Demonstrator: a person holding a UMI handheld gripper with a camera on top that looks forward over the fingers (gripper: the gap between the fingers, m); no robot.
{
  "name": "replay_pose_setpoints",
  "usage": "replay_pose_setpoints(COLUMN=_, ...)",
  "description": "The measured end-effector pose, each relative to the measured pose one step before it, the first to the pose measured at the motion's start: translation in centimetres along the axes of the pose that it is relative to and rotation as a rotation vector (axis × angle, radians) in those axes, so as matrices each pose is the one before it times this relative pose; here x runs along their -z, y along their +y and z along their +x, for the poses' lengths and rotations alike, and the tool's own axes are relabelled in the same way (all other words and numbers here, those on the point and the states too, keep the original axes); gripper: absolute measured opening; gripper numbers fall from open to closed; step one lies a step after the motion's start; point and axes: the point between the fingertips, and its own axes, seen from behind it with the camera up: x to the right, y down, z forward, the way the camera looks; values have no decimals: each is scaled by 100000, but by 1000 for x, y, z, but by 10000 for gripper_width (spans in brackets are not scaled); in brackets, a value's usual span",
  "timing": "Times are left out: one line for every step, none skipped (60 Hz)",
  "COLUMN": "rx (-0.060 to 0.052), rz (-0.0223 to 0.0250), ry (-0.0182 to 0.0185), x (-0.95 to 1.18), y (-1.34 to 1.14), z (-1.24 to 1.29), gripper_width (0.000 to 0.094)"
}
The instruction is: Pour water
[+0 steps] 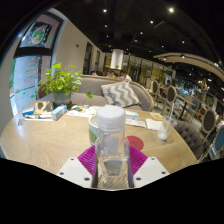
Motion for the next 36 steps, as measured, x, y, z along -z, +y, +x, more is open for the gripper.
replay_pose_setpoints(rx=1309, rz=287, ry=1491, x=-58, y=-490, z=382, gripper_width=402)
replay_pose_setpoints(rx=1418, rz=173, ry=1305, x=3, y=-566, z=551, gripper_width=403)
replay_pose_setpoints(rx=1496, rz=176, ry=1610, x=-41, y=-565, z=645, gripper_width=403)
replay_pose_setpoints(rx=1651, rz=185, ry=1885, x=-102, y=-563, z=720, gripper_width=403)
replay_pose_setpoints(rx=1962, rz=217, ry=1951, x=-152, y=-558, z=720, gripper_width=403)
replay_pose_setpoints(rx=2295, rz=68, ry=1784, x=-159, y=-574, z=842, gripper_width=403)
replay_pose_setpoints(rx=2603, rz=-6, ry=2061, x=-284, y=-472, z=661, gripper_width=403)
replay_pose_setpoints(rx=2634, rz=-140, ry=1786, x=-226, y=-533, z=900, gripper_width=403)
replay_pose_setpoints(rx=2515, rz=111, ry=1866, x=-413, y=-489, z=872, gripper_width=403)
replay_pose_setpoints(rx=2664, rz=59, ry=2072, x=-299, y=-496, z=762, gripper_width=403)
replay_pose_setpoints(rx=2773, rz=233, ry=2047, x=-373, y=-523, z=690, gripper_width=403)
replay_pose_setpoints(rx=2799, rz=251, ry=1896, x=-420, y=-517, z=690, gripper_width=403)
replay_pose_setpoints(rx=2870, rz=159, ry=2045, x=-453, y=-462, z=733, gripper_width=403)
replay_pose_setpoints(rx=3097, rz=-115, ry=2001, x=-474, y=-377, z=781, gripper_width=403)
replay_pose_setpoints(rx=3398, rz=-470, ry=2115, x=-512, y=-259, z=679, gripper_width=403)
replay_pose_setpoints(rx=3567, rz=-447, ry=1974, x=-542, y=-243, z=613, gripper_width=403)
replay_pose_setpoints(rx=3339, rz=-68, ry=1727, x=-464, y=-352, z=647, gripper_width=403)
replay_pose_setpoints(rx=3318, rz=41, ry=1878, x=-568, y=-378, z=396, gripper_width=403)
replay_pose_setpoints(rx=3456, rz=-22, ry=1749, x=-608, y=-257, z=422, gripper_width=403)
replay_pose_setpoints(rx=3822, rz=-223, ry=1832, x=-605, y=-218, z=380, gripper_width=403)
replay_pose_setpoints(rx=4087, rz=-131, ry=1764, x=-575, y=-232, z=342, gripper_width=402)
replay_pose_setpoints(rx=4005, rz=114, ry=1510, x=-404, y=-191, z=434, gripper_width=402)
replay_pose_setpoints(rx=4092, rz=177, ry=1574, x=-513, y=-248, z=244, gripper_width=403)
replay_pose_setpoints(rx=4148, rz=358, ry=1598, x=-554, y=-333, z=124, gripper_width=402)
replay_pose_setpoints(rx=4215, rz=471, ry=1431, x=-460, y=-287, z=148, gripper_width=402)
replay_pose_setpoints(rx=4271, rz=535, ry=1389, x=-426, y=-290, z=119, gripper_width=402)
replay_pose_setpoints(rx=4306, rz=618, ry=1313, x=-360, y=-299, z=61, gripper_width=402)
replay_pose_setpoints(rx=4379, rz=739, ry=1154, x=-335, y=-285, z=14, gripper_width=402)
replay_pose_setpoints(rx=4580, rz=608, ry=1153, x=-317, y=-233, z=-51, gripper_width=401)
replay_pose_setpoints(rx=4968, rz=530, ry=1267, x=-370, y=-192, z=-91, gripper_width=402)
replay_pose_setpoints(rx=5018, rz=505, ry=1265, x=-87, y=-201, z=-37, gripper_width=401)
replay_pose_setpoints(rx=4942, rz=942, ry=1061, x=-201, y=-318, z=-101, gripper_width=402)
replay_pose_setpoints(rx=4639, rz=1227, ry=852, x=-120, y=-358, z=-138, gripper_width=402)
replay_pose_setpoints(rx=4596, rz=1275, ry=694, x=-103, y=-333, z=-197, gripper_width=401)
replay_pose_setpoints(rx=4671, rz=1119, ry=687, x=-132, y=-335, z=-181, gripper_width=402)
replay_pose_setpoints(rx=4573, rz=1141, ry=805, x=-94, y=-341, z=-167, gripper_width=401)
